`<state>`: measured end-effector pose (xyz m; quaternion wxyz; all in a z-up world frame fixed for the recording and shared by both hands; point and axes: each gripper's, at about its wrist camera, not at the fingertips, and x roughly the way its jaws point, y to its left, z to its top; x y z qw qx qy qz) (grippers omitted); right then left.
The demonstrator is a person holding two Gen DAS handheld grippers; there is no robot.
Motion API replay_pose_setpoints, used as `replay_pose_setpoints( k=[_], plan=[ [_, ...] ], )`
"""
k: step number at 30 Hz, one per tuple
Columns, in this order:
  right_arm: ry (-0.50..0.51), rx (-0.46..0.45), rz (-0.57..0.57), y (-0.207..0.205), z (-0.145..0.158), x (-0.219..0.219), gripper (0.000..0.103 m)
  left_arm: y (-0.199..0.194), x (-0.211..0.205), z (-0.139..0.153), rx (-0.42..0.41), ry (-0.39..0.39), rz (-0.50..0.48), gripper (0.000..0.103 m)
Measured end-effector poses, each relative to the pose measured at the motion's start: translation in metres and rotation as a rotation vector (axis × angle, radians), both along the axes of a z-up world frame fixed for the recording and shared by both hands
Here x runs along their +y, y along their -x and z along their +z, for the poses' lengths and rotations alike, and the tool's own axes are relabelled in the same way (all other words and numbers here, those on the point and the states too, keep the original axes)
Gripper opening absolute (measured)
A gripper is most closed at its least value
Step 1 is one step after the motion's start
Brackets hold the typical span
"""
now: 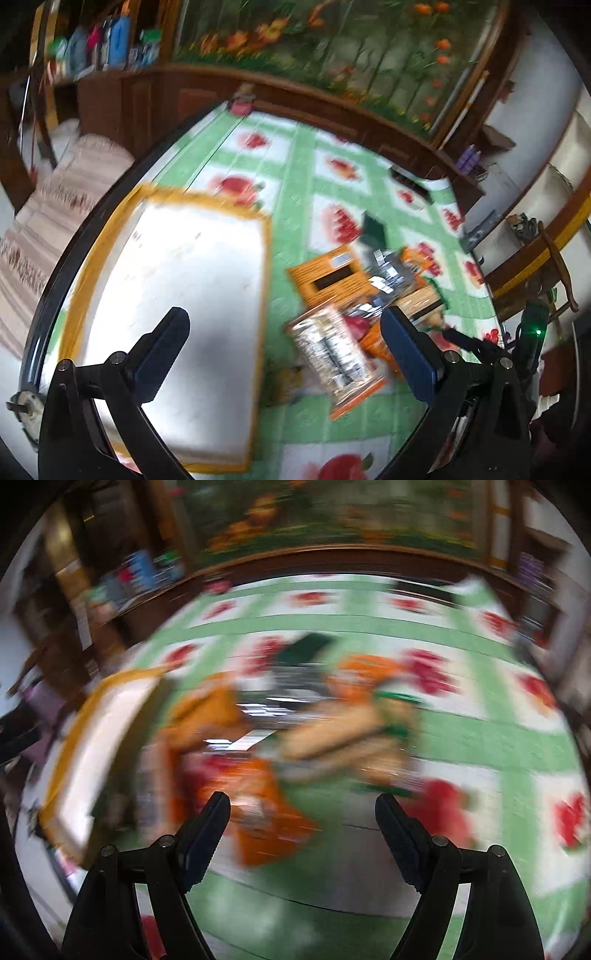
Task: Organize snacks
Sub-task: 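Grasp the orange round-logo bag with the right gripper while the left reaches toward the cake bar, then grasp the clear-wrapped cake bar with the left gripper while the right lifts the orange bag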
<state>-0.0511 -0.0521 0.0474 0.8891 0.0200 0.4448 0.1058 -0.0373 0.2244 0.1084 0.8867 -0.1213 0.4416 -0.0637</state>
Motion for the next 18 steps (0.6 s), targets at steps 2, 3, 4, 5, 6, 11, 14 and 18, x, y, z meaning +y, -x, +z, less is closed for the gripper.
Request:
replay_pose_setpoints(
  k=[2,3,4,5,6,11,14,18],
  plan=[
    [0.035,0.001,0.055,-0.007,-0.003,0.028,0.082,0.004,0.006,-0.002,-0.003,-0.013,-0.007,0.103],
    [0.062,-0.006,0.069,-0.01,-0.005,0.036,0.083,0.006,0.005,-0.003,-0.002,-0.02,-0.023,0.103],
    [0.092,-0.005,0.078,-0.015,-0.009,0.042,0.083,0.008,0.004,-0.004,0.001,-0.023,-0.04,0.103],
    [0.125,-0.001,0.079,-0.018,-0.013,0.045,0.083,0.008,0.002,-0.005,0.007,-0.011,-0.054,0.103],
    [0.149,0.001,0.085,-0.019,-0.018,0.047,0.083,0.011,0.001,-0.006,0.014,0.01,-0.066,0.103],
    [0.24,0.037,0.146,-0.03,-0.039,0.058,0.084,0.01,-0.011,-0.019,0.085,0.076,-0.108,0.103],
    [0.24,0.061,0.145,-0.032,-0.045,0.064,0.082,0.005,-0.025,-0.022,0.099,0.114,-0.15,0.103],
    [0.169,0.079,0.09,-0.03,-0.05,0.052,0.057,-0.007,-0.048,-0.029,0.127,0.124,-0.185,0.103]
  ],
)
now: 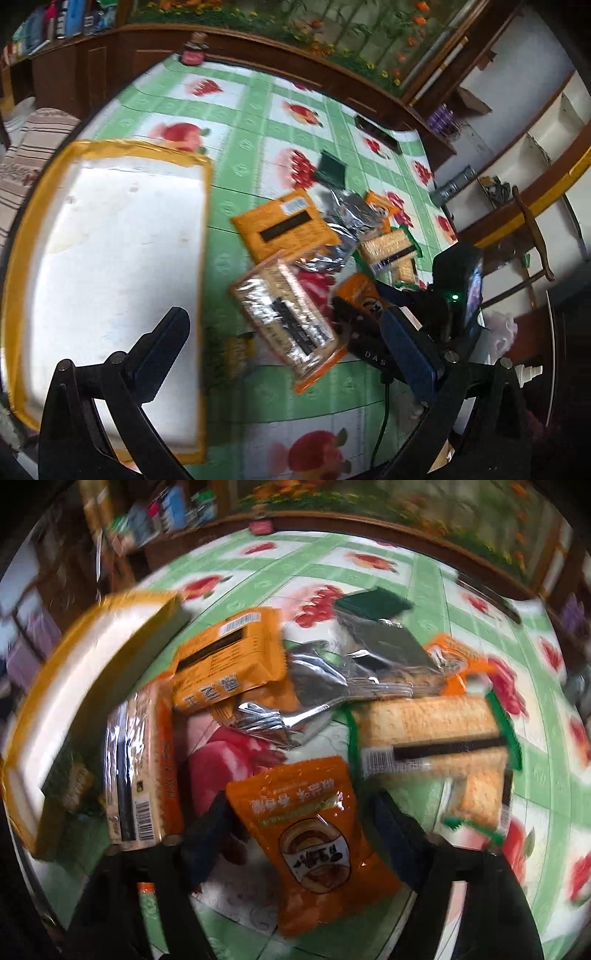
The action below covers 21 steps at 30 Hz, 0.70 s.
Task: Organize snacks
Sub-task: 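Grasp the clear-wrapped cake bar with the left gripper while the right lifts the orange bag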
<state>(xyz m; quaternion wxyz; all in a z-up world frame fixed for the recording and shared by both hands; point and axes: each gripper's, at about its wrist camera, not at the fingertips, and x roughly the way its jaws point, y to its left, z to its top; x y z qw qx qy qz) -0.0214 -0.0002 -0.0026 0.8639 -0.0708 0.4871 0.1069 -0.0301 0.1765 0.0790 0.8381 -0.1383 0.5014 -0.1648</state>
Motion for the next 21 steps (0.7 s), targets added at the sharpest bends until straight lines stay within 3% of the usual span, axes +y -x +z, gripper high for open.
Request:
replay_pose_setpoints(
  k=[1,7,13,17,19,21],
  plan=[
    [0.012,0.0,-0.016,0.001,0.002,-0.004,0.051,-0.004,-0.008,-0.005,0.01,-0.015,-0.01,0.103],
    [-0.083,0.042,-0.055,0.02,0.007,-0.033,0.049,-0.019,-0.045,-0.03,0.058,-0.082,-0.052,0.103],
    [-0.149,0.059,-0.078,0.039,0.007,-0.045,0.049,-0.031,-0.074,-0.057,0.084,-0.267,-0.071,0.103],
    [-0.172,0.062,-0.086,0.043,0.006,-0.051,0.049,-0.03,-0.077,-0.063,0.085,-0.32,-0.072,0.103],
    [-0.185,0.061,-0.092,0.046,0.005,-0.054,0.049,-0.031,-0.072,-0.074,0.175,-0.275,-0.081,0.103],
    [-0.201,0.061,-0.097,0.049,0.006,-0.057,0.049,-0.022,-0.063,-0.067,0.158,-0.195,-0.067,0.097]
  ],
)
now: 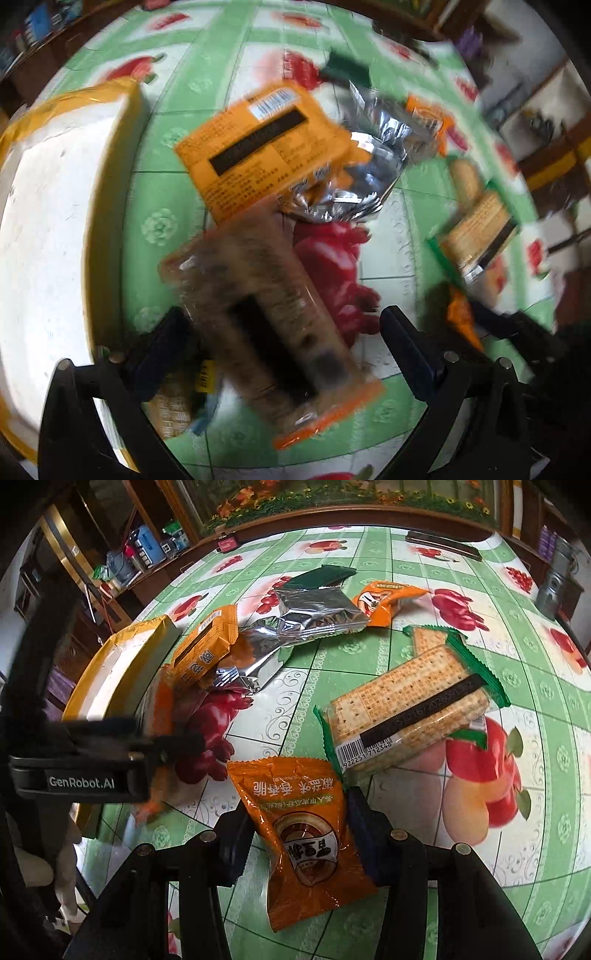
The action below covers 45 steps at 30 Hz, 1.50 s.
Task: Organize snacks
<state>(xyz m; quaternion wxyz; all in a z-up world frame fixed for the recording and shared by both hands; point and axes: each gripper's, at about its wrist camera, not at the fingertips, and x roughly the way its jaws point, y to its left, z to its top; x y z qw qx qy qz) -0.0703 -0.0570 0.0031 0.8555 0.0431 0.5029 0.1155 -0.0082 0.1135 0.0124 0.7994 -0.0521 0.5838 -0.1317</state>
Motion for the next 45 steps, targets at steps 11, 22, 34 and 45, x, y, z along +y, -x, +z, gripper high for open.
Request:
replay_pose_setpoints(
  k=[11,22,34,45],
  plan=[
    [-0.04,-0.008,-0.01,0.004,0.0,-0.004,0.048,-0.001,-0.025,-0.006,-0.008,-0.108,-0.053,0.099],
    [-0.078,-0.008,0.001,0.023,0.018,0.001,0.046,0.013,0.012,0.015,-0.042,0.087,-0.028,0.042],
    [-0.05,0.023,-0.007,0.024,0.021,0.015,0.045,0.003,-0.022,-0.002,-0.034,-0.042,-0.152,0.072],
    [-0.075,0.058,-0.008,0.034,0.013,-0.001,0.054,0.006,-0.039,-0.001,-0.058,-0.06,-0.222,0.052]
  ],
)
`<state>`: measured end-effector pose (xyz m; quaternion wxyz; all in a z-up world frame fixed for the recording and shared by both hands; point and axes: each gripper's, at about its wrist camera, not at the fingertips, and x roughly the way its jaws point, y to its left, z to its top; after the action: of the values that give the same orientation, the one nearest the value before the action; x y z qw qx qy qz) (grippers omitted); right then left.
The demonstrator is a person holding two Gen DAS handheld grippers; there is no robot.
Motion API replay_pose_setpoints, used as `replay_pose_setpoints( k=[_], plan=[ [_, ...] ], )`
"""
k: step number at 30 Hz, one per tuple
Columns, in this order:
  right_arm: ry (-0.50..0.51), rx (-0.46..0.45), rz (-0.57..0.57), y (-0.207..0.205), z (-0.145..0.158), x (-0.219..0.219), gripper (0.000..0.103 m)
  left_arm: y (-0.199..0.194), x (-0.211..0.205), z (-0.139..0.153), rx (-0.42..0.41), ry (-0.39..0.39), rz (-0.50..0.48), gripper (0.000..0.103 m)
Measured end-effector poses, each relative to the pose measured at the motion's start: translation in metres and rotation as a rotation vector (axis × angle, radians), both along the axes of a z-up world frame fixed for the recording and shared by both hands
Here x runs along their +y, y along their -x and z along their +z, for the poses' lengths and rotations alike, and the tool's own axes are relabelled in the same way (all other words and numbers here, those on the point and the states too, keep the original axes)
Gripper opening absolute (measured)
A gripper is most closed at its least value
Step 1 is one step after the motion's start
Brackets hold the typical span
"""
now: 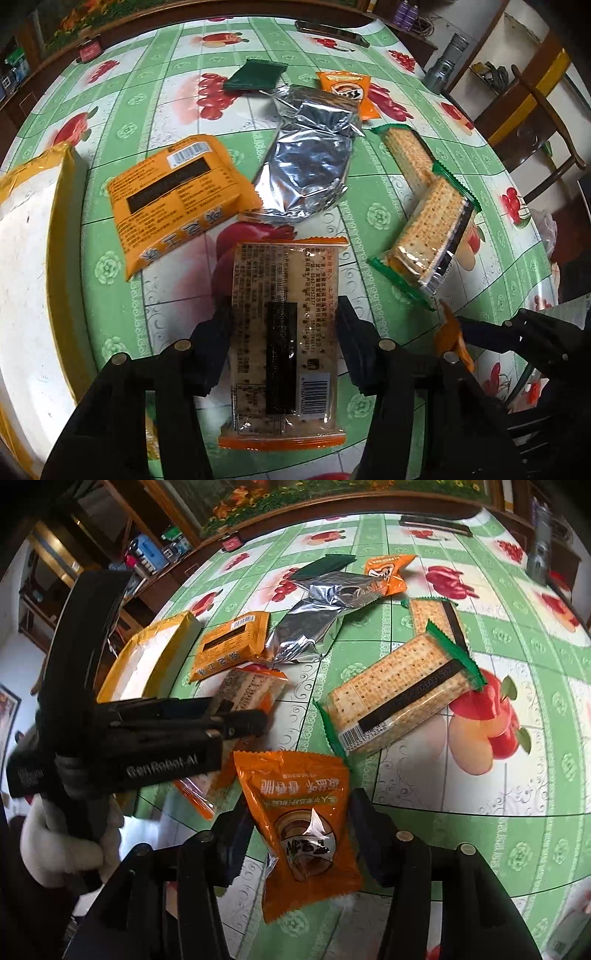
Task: Organize snacks
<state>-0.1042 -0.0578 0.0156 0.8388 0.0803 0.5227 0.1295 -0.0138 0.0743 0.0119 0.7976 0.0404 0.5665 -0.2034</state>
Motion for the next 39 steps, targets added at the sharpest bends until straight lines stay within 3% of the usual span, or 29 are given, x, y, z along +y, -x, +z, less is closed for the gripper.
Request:
replay_pose_setpoints(
  k=[5,9,15,19,23,25,28,30,34,39],
  plan=[
    [0.051,0.02,0.006,-0.002,-0.009,0.007,0.049,0.007,0.014,0.008,0.017,0.067,0.042,0.052],
    [0.025,0.02,0.004,0.004,-0.01,0.006,0.042,0.013,0.034,0.027,-0.007,0.129,0.082,0.052],
    [-0.044,-0.011,0.027,0.006,0.01,0.011,0.042,0.027,0.085,0.066,-0.069,0.241,0.176,0.052],
    [-0.115,-0.03,0.09,0.0,0.03,0.036,0.042,0.036,0.13,0.091,-0.113,0.33,0.251,0.047],
    [-0.154,-0.052,0.17,-0.014,0.048,0.081,0.041,0.043,0.175,0.108,-0.158,0.337,0.305,0.047],
    [-0.157,-0.062,0.199,-0.024,0.053,0.104,0.041,0.045,0.191,0.108,-0.153,0.334,0.32,0.047],
    [-0.128,-0.068,0.189,-0.034,0.054,0.121,0.041,0.039,0.206,0.098,-0.093,0.407,0.325,0.051],
    [-0.094,-0.068,0.171,-0.038,0.051,0.123,0.041,0.032,0.2,0.091,-0.054,0.418,0.308,0.06],
    [-0.087,-0.034,0.075,-0.043,0.041,0.097,0.042,0.021,0.162,0.073,0.049,0.454,0.216,0.062],
    [-0.097,-0.011,-0.023,-0.034,0.033,0.059,0.042,0.004,0.102,0.037,0.157,0.356,0.165,0.066]
  ],
)
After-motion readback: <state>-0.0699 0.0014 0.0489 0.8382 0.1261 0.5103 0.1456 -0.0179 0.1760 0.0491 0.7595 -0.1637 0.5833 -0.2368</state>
